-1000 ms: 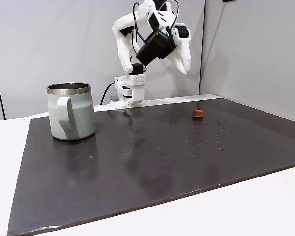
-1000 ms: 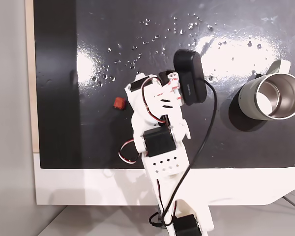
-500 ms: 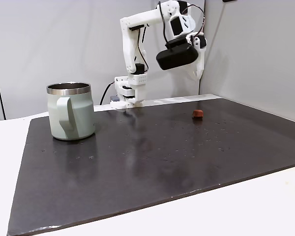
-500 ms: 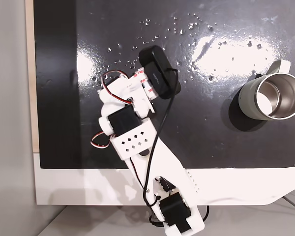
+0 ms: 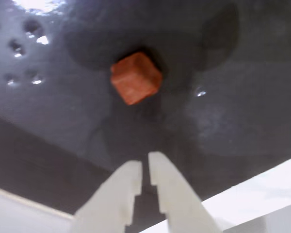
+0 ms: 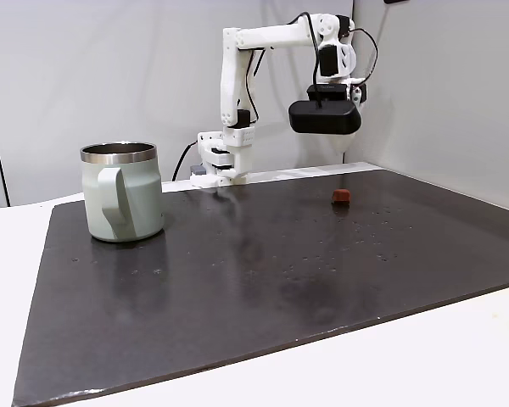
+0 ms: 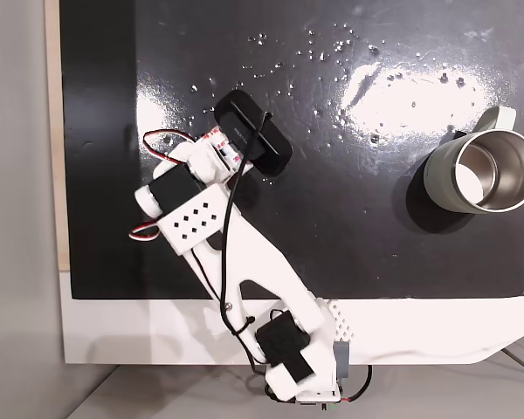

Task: Grasp a cube and put it in the cup.

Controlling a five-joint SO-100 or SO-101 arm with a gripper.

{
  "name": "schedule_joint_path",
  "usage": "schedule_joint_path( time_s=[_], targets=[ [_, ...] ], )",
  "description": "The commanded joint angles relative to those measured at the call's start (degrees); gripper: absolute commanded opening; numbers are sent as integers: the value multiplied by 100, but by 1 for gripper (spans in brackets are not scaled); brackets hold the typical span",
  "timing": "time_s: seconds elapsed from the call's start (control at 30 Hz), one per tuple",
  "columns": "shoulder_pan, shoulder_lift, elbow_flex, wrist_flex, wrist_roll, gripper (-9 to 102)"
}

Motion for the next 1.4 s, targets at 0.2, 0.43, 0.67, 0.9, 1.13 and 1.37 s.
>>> schedule_joint_path(
  time_s=[0.2,0.43,0.67,0.9,1.13,1.37],
  targets=[
    [-114,-176,-589,176,-97,2],
    [-105,-229,-598,176,-97,13],
    [-176,-369,-589,237,-105,23],
    [-255,-527,-545,352,-211,25],
    [-88,-650,-387,387,-299,25],
    [439,-958,-439,378,-299,24]
  ],
)
